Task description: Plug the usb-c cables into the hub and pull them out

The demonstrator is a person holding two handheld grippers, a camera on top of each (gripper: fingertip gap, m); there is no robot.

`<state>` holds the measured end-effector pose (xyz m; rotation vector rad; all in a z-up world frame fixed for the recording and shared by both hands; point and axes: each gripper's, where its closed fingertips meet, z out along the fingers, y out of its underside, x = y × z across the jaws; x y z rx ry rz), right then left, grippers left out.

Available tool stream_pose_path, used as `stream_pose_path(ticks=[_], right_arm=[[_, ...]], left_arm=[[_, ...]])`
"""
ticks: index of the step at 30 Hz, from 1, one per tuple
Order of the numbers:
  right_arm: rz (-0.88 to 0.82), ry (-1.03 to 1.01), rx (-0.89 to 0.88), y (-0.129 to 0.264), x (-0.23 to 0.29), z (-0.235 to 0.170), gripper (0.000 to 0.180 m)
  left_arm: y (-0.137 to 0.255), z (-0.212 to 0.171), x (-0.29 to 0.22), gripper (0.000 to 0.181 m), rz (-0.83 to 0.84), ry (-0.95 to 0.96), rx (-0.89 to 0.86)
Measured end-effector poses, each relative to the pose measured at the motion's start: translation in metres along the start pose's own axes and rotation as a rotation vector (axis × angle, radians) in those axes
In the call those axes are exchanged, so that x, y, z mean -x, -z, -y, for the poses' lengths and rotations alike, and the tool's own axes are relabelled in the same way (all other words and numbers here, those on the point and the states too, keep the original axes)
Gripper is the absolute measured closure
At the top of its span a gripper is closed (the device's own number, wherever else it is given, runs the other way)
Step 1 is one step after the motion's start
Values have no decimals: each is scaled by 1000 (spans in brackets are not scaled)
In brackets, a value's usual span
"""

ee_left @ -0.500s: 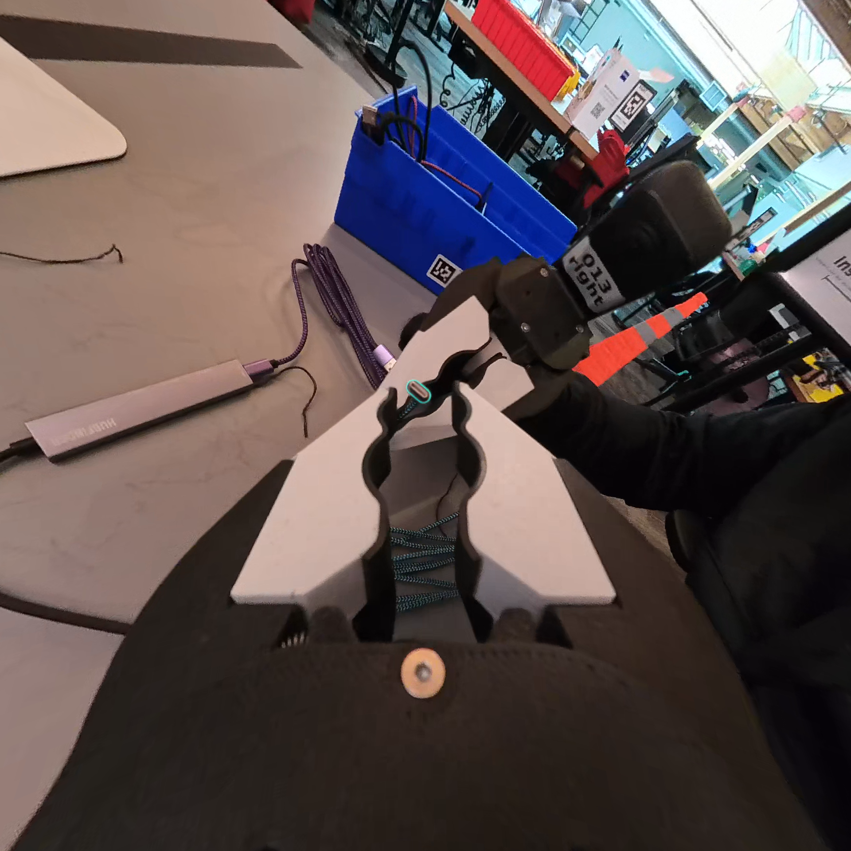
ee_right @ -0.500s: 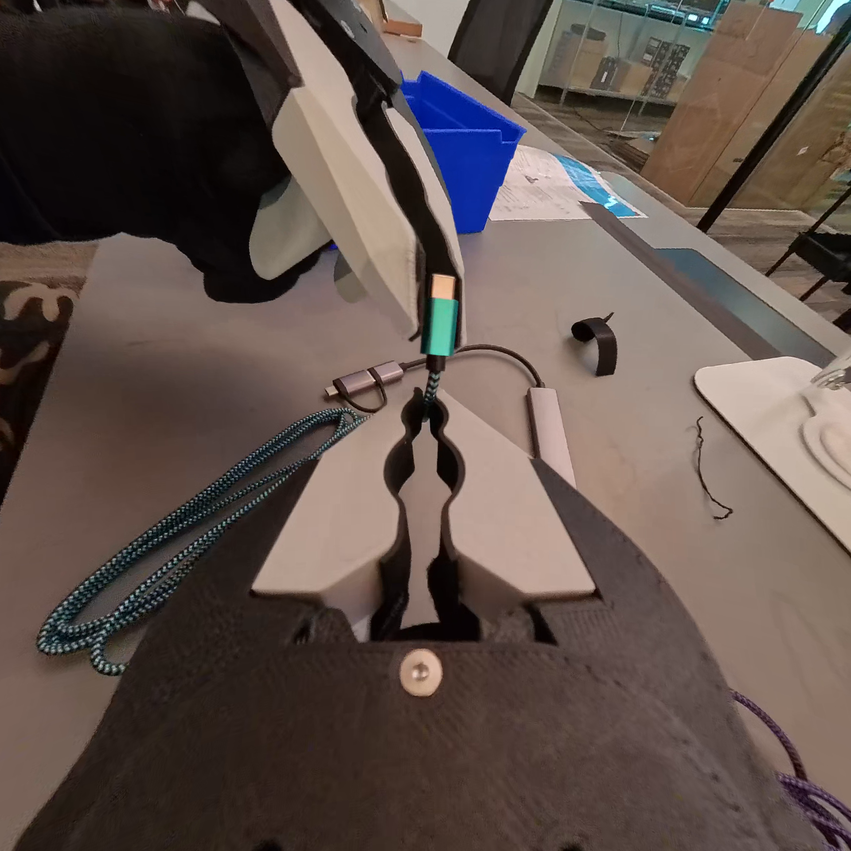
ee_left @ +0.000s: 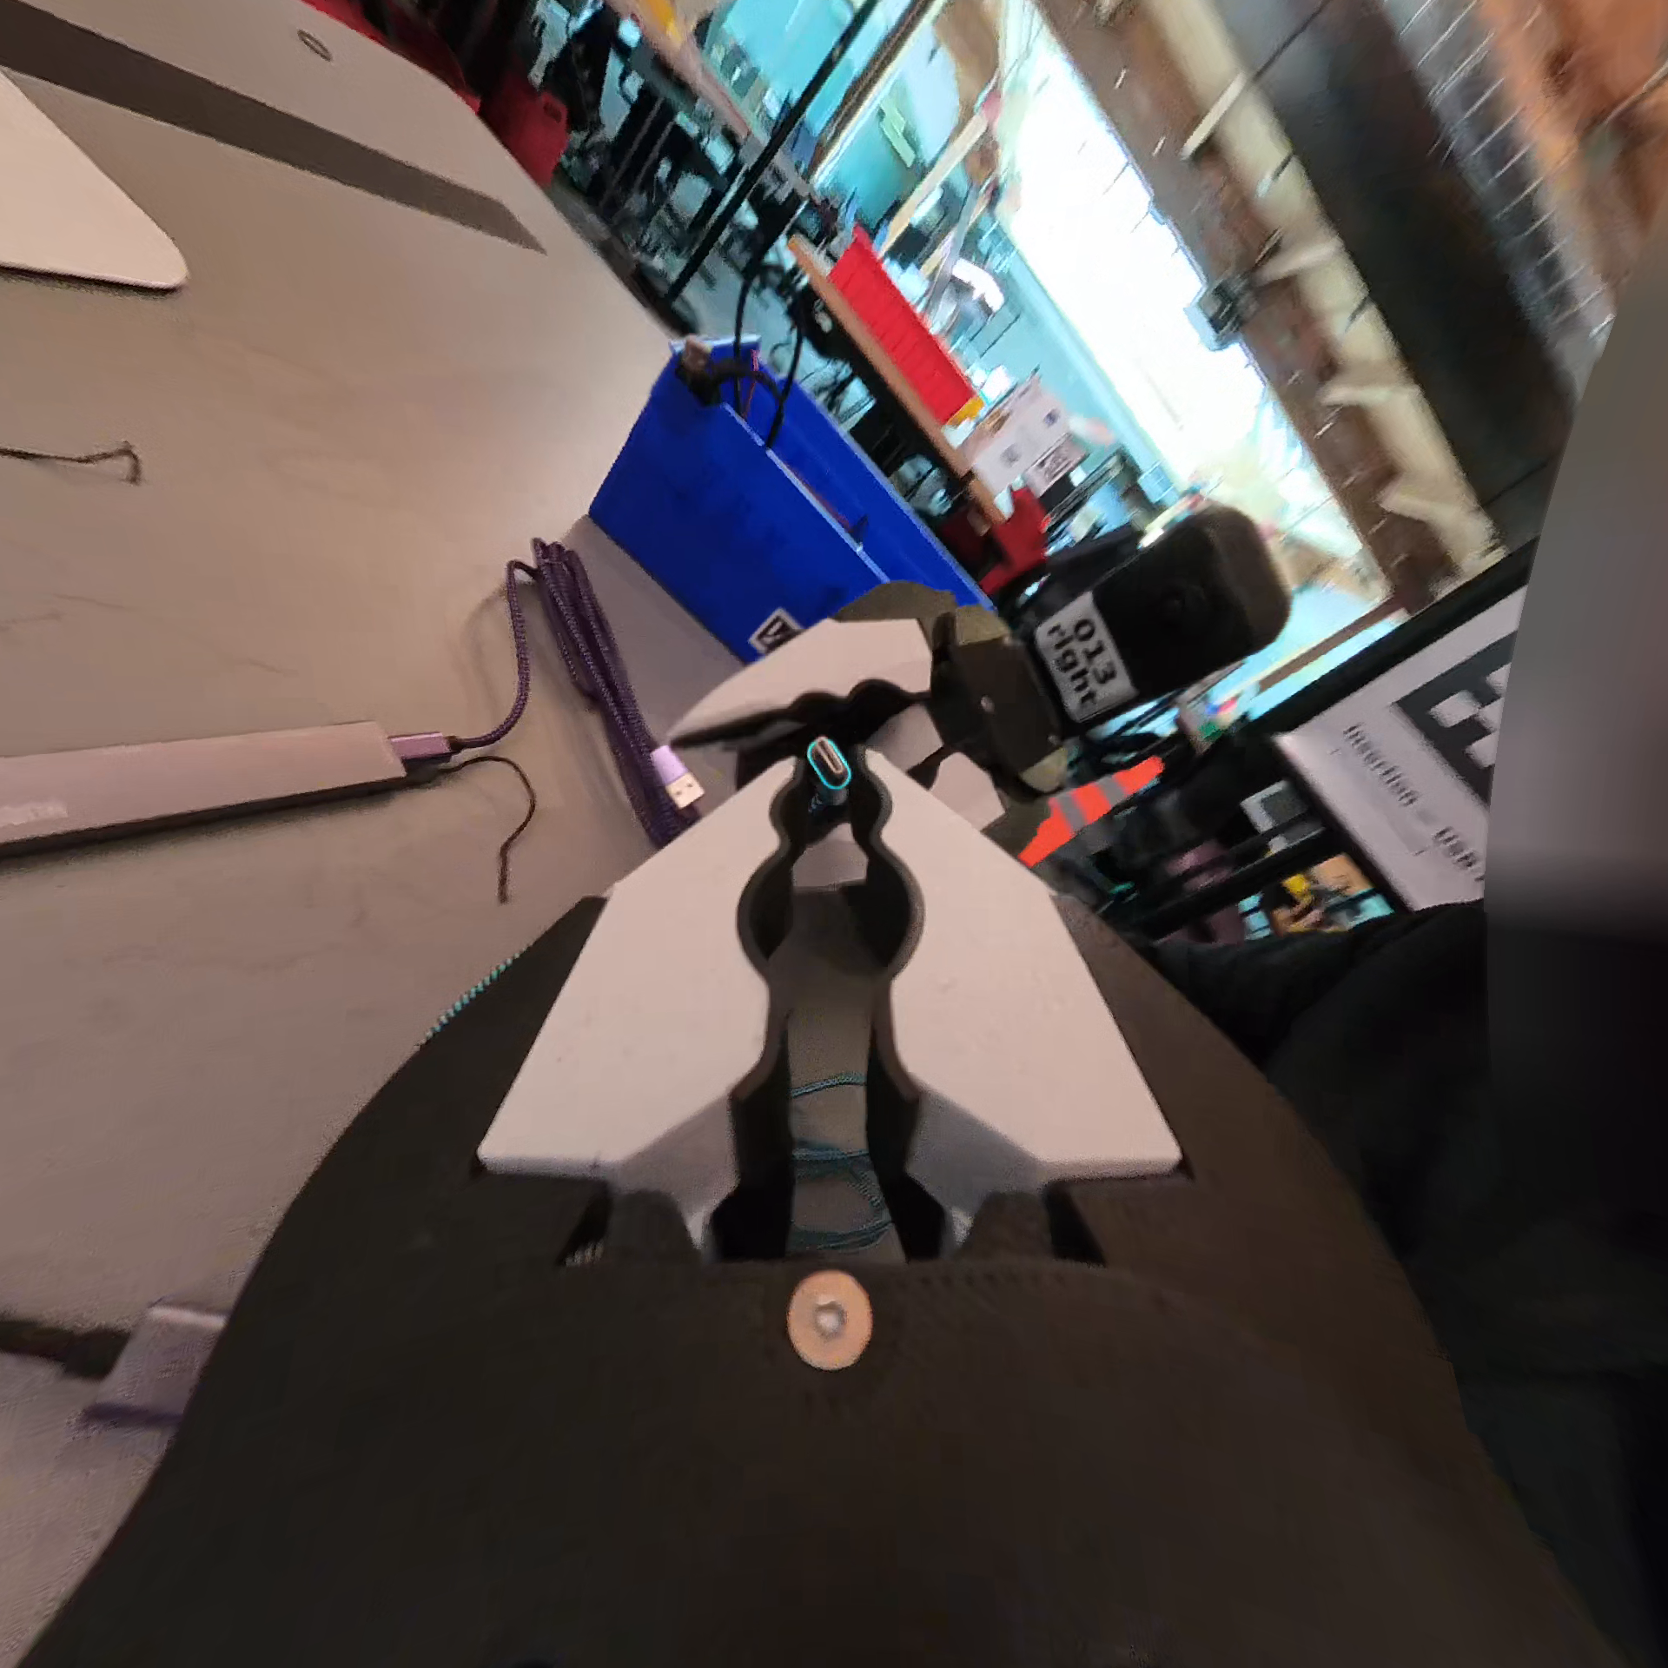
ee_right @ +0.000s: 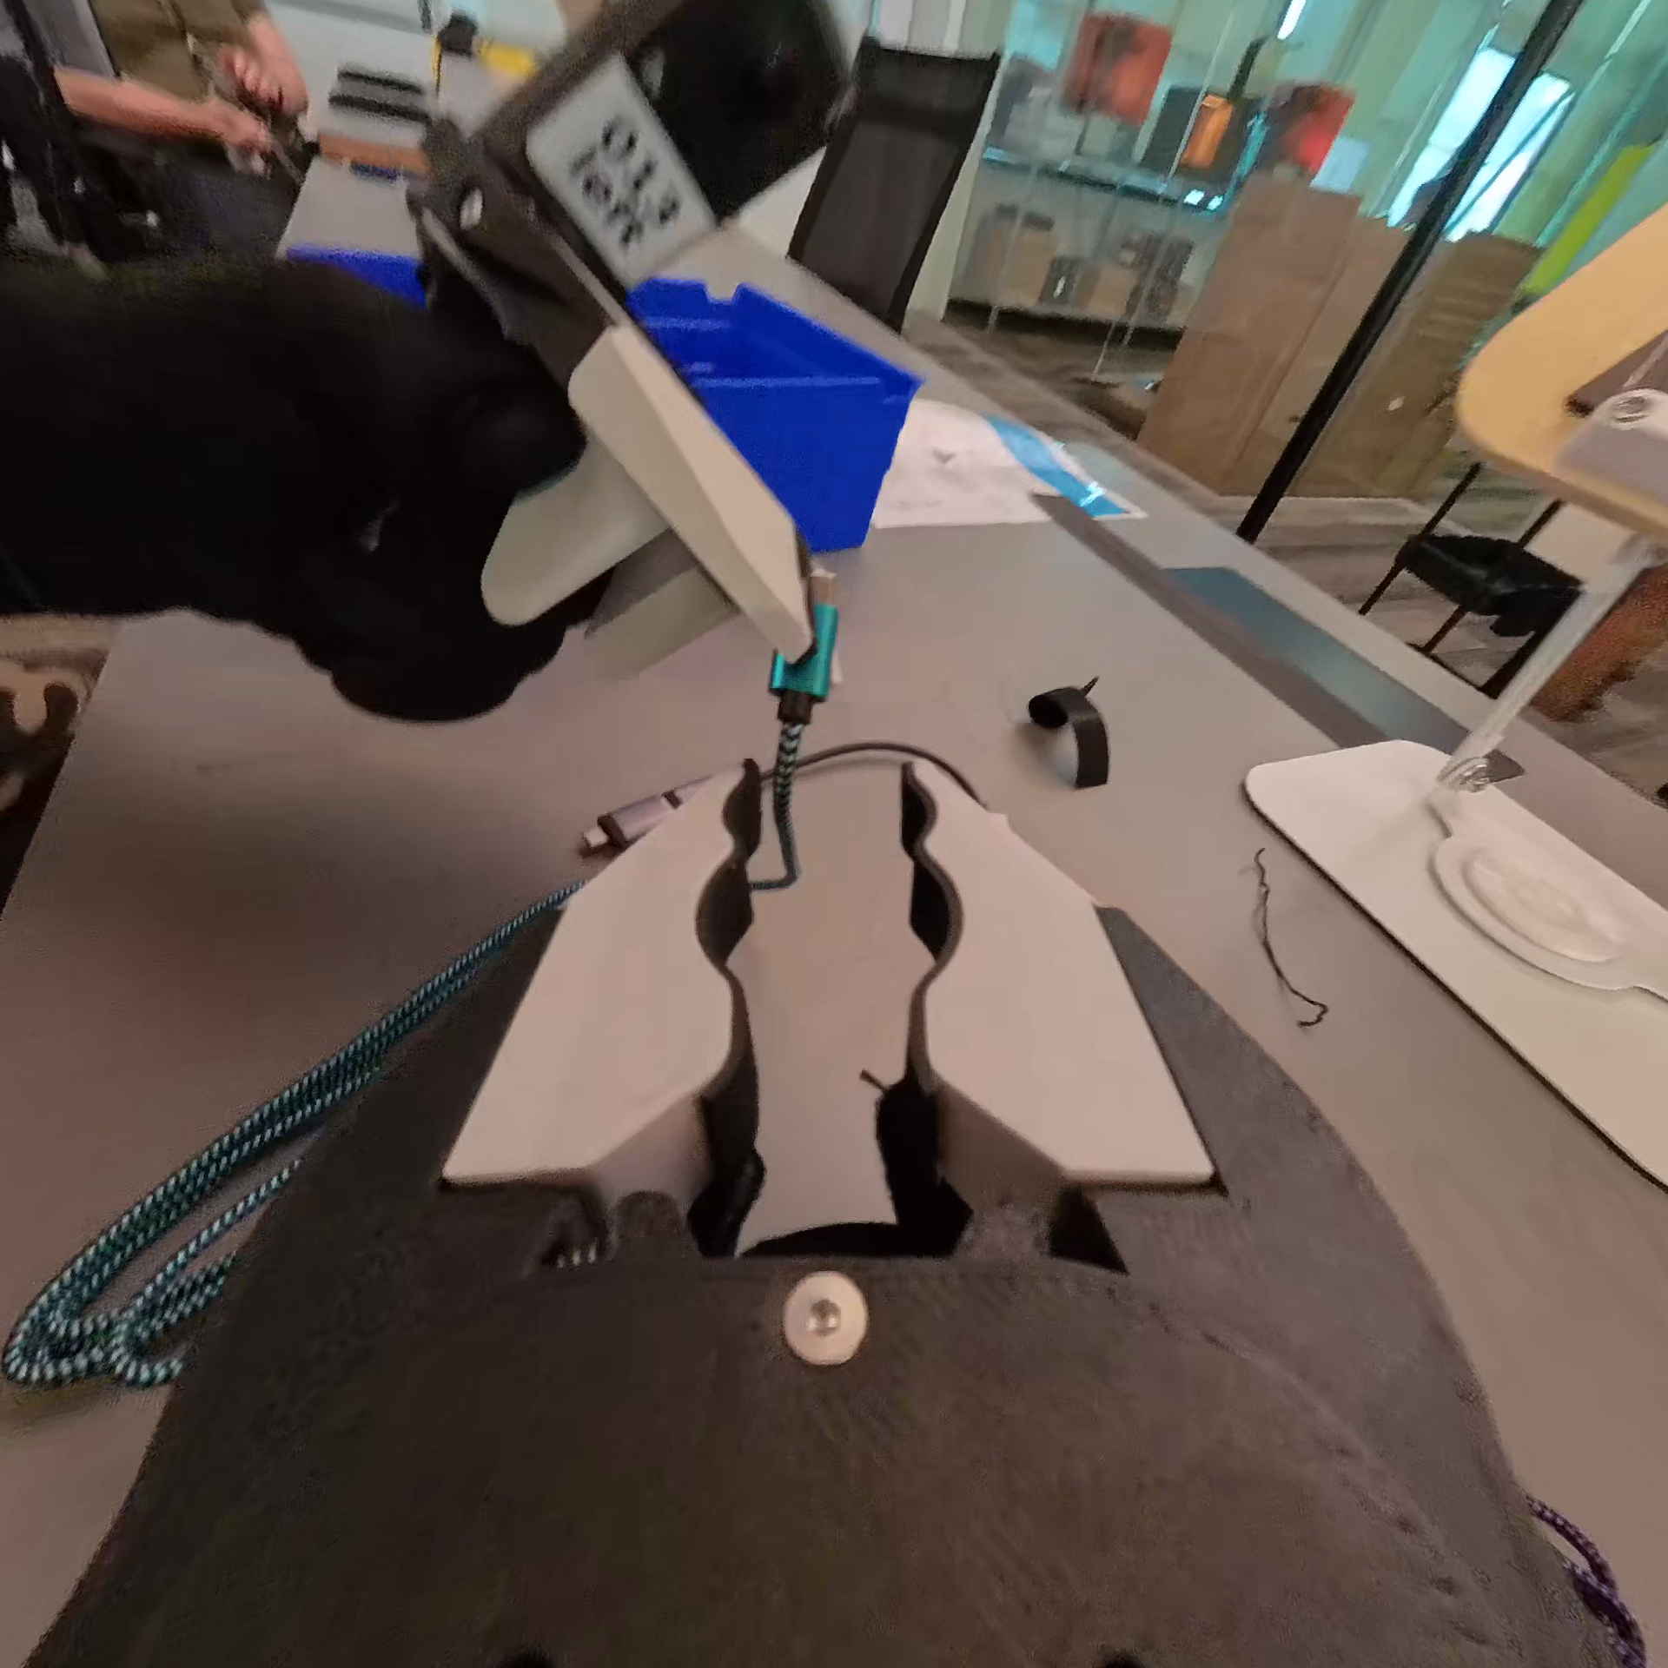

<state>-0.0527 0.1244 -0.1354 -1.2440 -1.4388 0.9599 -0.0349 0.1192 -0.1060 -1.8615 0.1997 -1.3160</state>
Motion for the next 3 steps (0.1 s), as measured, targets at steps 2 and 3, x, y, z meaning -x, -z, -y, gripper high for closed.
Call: stream_pose_path(ticks=[2,3], right_arm=[[-17,5,-50,3,-3,8,148],[-25,28,-72,4,-2,12,149]], left_arm=[[-1,0,-6,175,-90,72,-52],[-1,0,-6,175,-118,109,-74]])
